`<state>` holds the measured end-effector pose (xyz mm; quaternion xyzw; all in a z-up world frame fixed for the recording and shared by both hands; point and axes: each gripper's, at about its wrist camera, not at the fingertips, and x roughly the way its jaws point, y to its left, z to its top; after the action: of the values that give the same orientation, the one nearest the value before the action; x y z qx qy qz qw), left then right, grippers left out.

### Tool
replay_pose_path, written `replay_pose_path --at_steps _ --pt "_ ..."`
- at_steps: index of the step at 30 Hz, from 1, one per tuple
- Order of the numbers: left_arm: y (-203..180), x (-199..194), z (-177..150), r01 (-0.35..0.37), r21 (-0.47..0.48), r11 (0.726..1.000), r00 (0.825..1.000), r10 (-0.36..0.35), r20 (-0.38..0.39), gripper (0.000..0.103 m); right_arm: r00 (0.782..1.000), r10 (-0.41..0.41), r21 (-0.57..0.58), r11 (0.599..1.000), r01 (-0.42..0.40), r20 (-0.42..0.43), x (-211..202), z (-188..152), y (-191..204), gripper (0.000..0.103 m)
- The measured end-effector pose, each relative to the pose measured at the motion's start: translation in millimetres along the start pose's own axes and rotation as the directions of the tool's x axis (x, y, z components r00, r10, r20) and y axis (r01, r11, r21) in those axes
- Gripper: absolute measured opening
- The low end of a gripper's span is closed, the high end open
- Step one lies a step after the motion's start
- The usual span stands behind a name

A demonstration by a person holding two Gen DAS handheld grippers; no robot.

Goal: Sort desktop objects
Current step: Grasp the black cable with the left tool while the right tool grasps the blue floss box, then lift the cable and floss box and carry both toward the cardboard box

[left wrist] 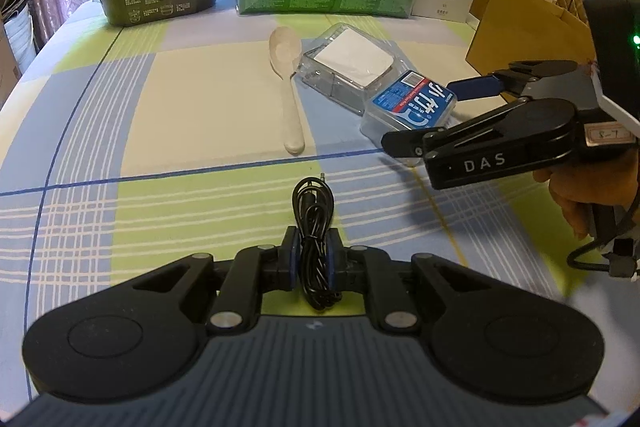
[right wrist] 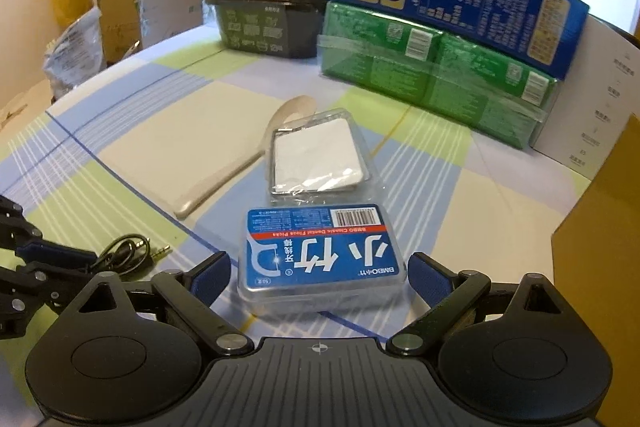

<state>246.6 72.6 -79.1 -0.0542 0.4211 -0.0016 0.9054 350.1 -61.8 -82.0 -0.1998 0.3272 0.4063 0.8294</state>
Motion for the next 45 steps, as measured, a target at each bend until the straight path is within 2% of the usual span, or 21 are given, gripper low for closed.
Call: replay_pose_path --at_steps 1,5,9,15,20,21,22,25,34,36,37,45 --pt "0 0 0 -0.001 -0.001 1.000 1.000 0.001 0.002 0.010 1.000 -0.001 0.007 1.000 0.001 -0.005 0 0 0 0.085" --pt "-3 -2 -3 -0.014 0.000 1.000 1.000 0.014 0.002 0.010 0.999 -0.020 0.051 0.999 0.021 -0.026 -12 -6 7 0.084" --pt "-11 -11 -14 -0.023 -0.005 1.000 1.000 0.023 -0.013 0.009 0.997 -0.051 0.125 0.990 0.058 -0.060 -39 -27 17 0.084" --pt "-36 -43 -54 -0.007 -0.050 0.999 1.000 0.006 -0.021 0.009 0.992 -0.087 0.233 0.967 0.107 -0.092 -101 -77 38 0.084" --pt "-58 -69 -89 0.002 -0.076 0.997 1.000 -0.003 -0.003 0.010 0.991 -0.100 0.256 0.959 0.121 -0.094 -141 -109 53 0.084" --pt "-60 -72 -94 0.003 -0.085 0.996 1.000 -0.002 0.007 0.010 0.991 -0.100 0.261 0.958 0.120 -0.089 -146 -114 54 0.084" --pt "-62 -75 -97 0.001 -0.091 0.996 1.000 0.001 0.013 0.016 0.992 -0.098 0.267 0.957 0.116 -0.082 -150 -117 54 0.084" --pt "-68 -76 -100 -0.027 -0.063 0.998 0.999 0.028 0.024 0.022 0.992 -0.101 0.264 0.958 0.116 -0.070 -155 -122 56 0.084" --pt "-72 -68 -97 -0.061 0.022 0.998 0.998 0.060 0.035 0.022 0.994 -0.098 0.253 0.962 0.104 -0.037 -152 -124 51 0.085" --pt "-75 -67 -97 -0.077 0.044 0.996 0.996 0.076 0.035 0.016 0.995 -0.095 0.240 0.966 0.099 -0.030 -149 -124 51 0.086" --pt "-75 -67 -97 -0.075 0.042 0.996 0.997 0.074 0.033 0.012 0.995 -0.091 0.240 0.966 0.095 -0.029 -148 -124 51 0.086" --pt "-75 -76 -97 -0.055 -0.015 0.998 0.998 0.055 0.023 0.011 0.995 -0.095 0.208 0.973 0.096 -0.016 -142 -122 51 0.087"
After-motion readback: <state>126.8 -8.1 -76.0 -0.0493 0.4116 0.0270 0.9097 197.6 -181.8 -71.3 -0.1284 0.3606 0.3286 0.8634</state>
